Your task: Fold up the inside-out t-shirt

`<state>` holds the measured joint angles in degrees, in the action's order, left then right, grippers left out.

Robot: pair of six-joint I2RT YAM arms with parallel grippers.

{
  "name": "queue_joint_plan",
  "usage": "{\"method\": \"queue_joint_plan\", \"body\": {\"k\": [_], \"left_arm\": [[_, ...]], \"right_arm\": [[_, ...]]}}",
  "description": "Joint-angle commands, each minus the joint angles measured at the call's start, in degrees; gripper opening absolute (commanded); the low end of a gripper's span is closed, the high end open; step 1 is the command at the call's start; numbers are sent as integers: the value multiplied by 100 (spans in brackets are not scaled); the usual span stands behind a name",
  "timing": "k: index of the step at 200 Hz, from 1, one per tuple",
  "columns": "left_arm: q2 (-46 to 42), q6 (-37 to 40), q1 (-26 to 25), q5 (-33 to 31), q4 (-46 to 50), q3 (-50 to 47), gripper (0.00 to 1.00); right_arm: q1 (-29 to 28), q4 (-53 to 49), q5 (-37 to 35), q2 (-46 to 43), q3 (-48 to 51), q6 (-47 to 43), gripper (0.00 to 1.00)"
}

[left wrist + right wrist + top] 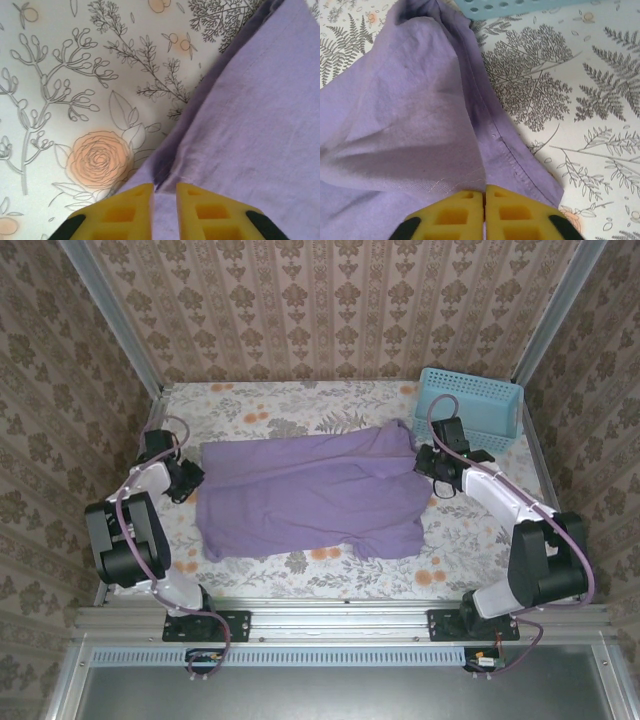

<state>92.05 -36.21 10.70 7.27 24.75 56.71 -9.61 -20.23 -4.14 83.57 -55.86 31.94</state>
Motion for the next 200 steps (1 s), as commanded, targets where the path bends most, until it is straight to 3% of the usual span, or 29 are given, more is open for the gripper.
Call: {"method": "queue_joint_plan", "body": {"k": [1,8,29,89,139,200], "left_arm": [[-386,53,-33,-342,529,449,40],[-531,84,-101,-438,594,564,48],[-723,254,-332,-301,420,870,58],[916,255,-686,678,-11,1901,63],[2175,360,-642,817,87,2532,69],[2504,1,-225,843,-130,2037,71]], "right_arm": [[-125,-367,-408,-434,-269,-76,41],[-212,-385,-541,-589,-408,-178,47],[-498,-398,-661,-440,-961,-381,56],[-743,-173,-64,2174,-2898,-373,59],[-733,-608,126,3924,-4378,-305,61],[-436,-1017,-62,4752,-4621,490,64]]}}
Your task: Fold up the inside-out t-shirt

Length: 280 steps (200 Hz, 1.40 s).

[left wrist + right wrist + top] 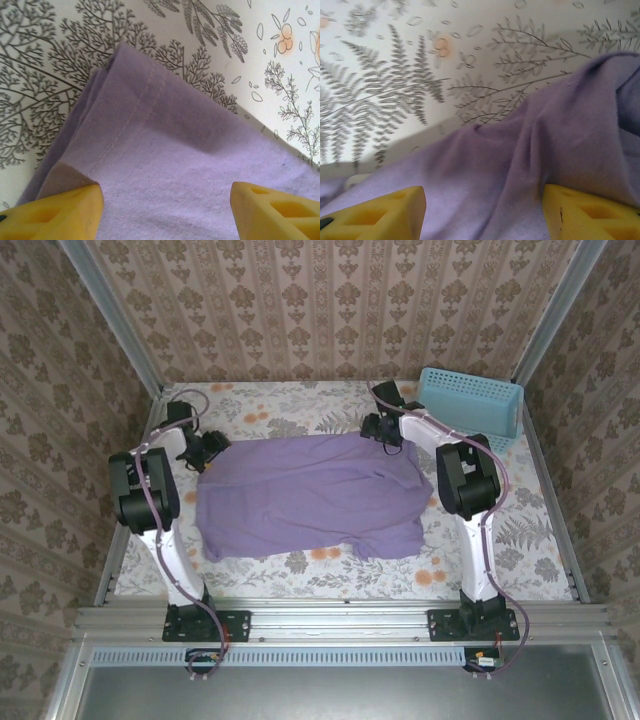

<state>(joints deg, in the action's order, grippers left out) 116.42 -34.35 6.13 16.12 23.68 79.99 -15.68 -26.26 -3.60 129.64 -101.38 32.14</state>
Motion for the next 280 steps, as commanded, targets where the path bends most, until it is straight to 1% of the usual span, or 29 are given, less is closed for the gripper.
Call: {"method": "queue_joint_plan", "body": {"k": [1,28,54,71,94,133,185,210,231,245,260,280], "left_arm": [[62,-190,240,-54,-31,-300,71],[-25,-305,468,-201,-135,-572,72],[35,-396,591,-157,-226,-553,72],[133,-432,585,-152,-176,-365,72],[320,-484,595,-275,-72,-82,72],[634,-486,618,-398,36,462,71],[1076,-441,610,-365,62,1238,71],[1277,-335,613,-327,266,1635,72],[1350,-230,598,-276,542,1959,74],[1232,-178,578,-372,790,2090,75],[860,-190,553,-551,835,1971,79],[178,-227,526,-725,854,1655,85]], "right_arm": [[171,-410,-124,143,-58,487,65],[225,-573,-237,50,211,797,65],[174,-306,-114,41,260,834,64],[127,-415,-49,299,-186,753,63],[127,-823,2,714,-781,741,60],[136,-1076,24,1244,-1639,676,58],[210,-1532,134,2064,-3134,568,58],[293,-1628,205,2278,-3584,506,58],[348,-1693,227,2246,-3762,397,59],[356,-1776,244,2097,-3844,289,59],[333,-1830,193,1832,-3815,105,59],[205,-1803,-286,1187,-3461,-322,61]]}}
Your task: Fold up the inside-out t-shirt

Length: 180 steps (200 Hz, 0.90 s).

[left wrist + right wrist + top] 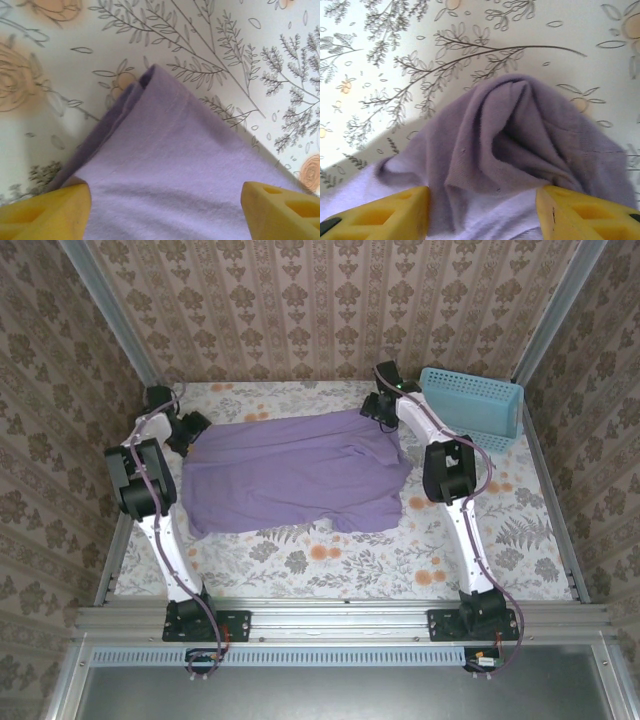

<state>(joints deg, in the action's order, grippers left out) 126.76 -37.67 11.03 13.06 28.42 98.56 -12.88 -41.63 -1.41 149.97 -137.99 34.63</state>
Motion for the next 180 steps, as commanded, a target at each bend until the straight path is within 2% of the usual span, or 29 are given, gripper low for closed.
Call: {"method": "queue_joint_plan", "body": {"k": [1,19,55,80,115,147,180], "left_arm": [[-886,99,34,-432,390,-217,85],[-1665,48,-32,-692,453,-705,90],[-3600,-301,-250,-1257,357,-2773,99],[-4874,-400,-399,-1558,492,-4225,100],[-6266,-437,-389,-1619,946,-5606,100],[-6651,-478,-309,-1513,930,-6226,98],[-6359,-408,110,-1215,656,-6508,86]], "right_arm": [[-79,-262,-534,-886,223,-598,61],[-251,-69,-819,-1643,944,-863,62],[-692,860,-1151,-3851,3811,-864,66],[-876,1264,-1124,-5207,5674,-490,67],[-1037,1704,-874,-6657,7845,-40,69],[-1091,2232,-420,-7430,9216,391,69],[-1137,2504,-95,-7702,10036,533,69]]}}
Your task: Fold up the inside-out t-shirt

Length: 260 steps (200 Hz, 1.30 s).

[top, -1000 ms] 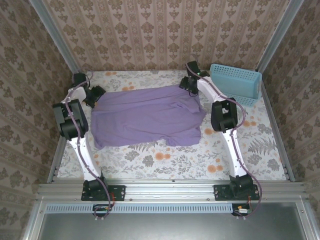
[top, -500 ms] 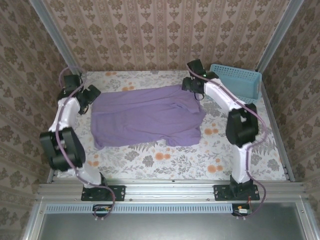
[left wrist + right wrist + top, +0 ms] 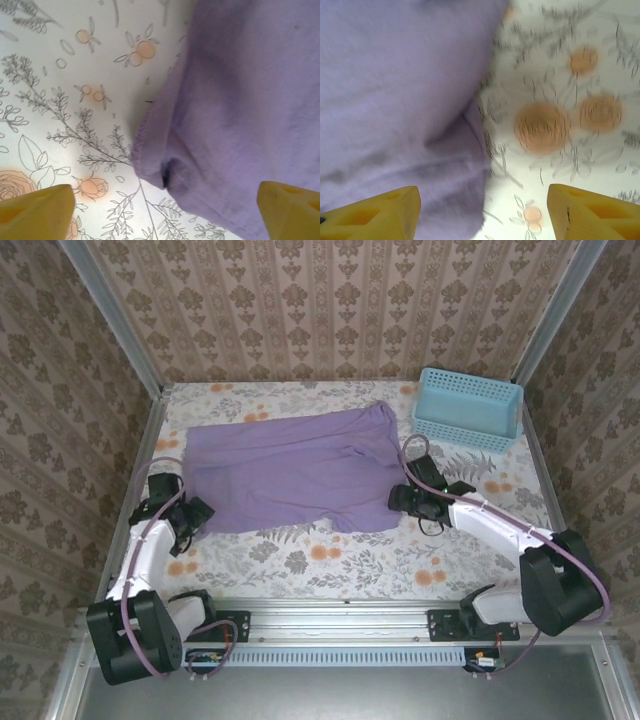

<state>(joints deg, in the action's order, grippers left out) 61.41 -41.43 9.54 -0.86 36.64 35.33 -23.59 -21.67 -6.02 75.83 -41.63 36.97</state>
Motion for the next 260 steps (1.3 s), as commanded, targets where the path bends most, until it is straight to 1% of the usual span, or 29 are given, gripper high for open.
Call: {"method": "queue_joint_plan", "body": {"k": [1,29,51,79,94,111,124,133,138,141,142,150,152,158,177,183,228,260], "left_arm": [[186,-32,272,193,-179,-193,85],[548,12,400,566,-592,-319,76],[834,12,392,923,-995,-397,69],[1233,89,393,1241,-1331,-366,54],[1404,167,366,1338,-1394,-281,46],[1531,270,349,1362,-1385,-174,37],[1513,325,340,1354,-1353,-123,29],[1444,354,323,1306,-1306,-93,26],[1385,377,306,1261,-1260,-85,24],[1345,387,292,1225,-1226,-68,22],[1333,393,289,1209,-1215,-65,21],[1203,424,246,1084,-1113,-38,17],[1164,438,236,1048,-1097,-31,16],[1062,464,206,950,-1017,-18,14],[689,521,128,652,-812,-22,10],[565,539,107,580,-752,-18,9],[-58,588,13,167,-430,-18,4],[-527,536,2,42,-224,-8,1]], "right_arm": [[-66,526,376,-288,440,306,69],[-92,789,593,-296,822,384,69],[-152,1160,846,-81,990,467,69],[-304,1505,1025,351,909,525,67],[-371,1642,1070,730,760,513,64],[-399,1606,1091,1026,477,432,58],[-441,1496,1036,1133,263,350,49],[-482,1339,930,1112,142,306,42],[-514,1245,849,1077,79,273,38],[-530,1164,791,1036,41,247,33],[-530,1164,791,1036,41,247,33],[-566,1013,687,906,-2,202,23],[-567,997,675,889,-3,199,22],[-571,896,589,759,10,196,15],[-568,539,322,431,64,179,3],[-567,414,213,139,90,174,0],[-558,-477,-367,-924,287,296,0],[-551,-1262,-623,-1590,257,458,0]]}}
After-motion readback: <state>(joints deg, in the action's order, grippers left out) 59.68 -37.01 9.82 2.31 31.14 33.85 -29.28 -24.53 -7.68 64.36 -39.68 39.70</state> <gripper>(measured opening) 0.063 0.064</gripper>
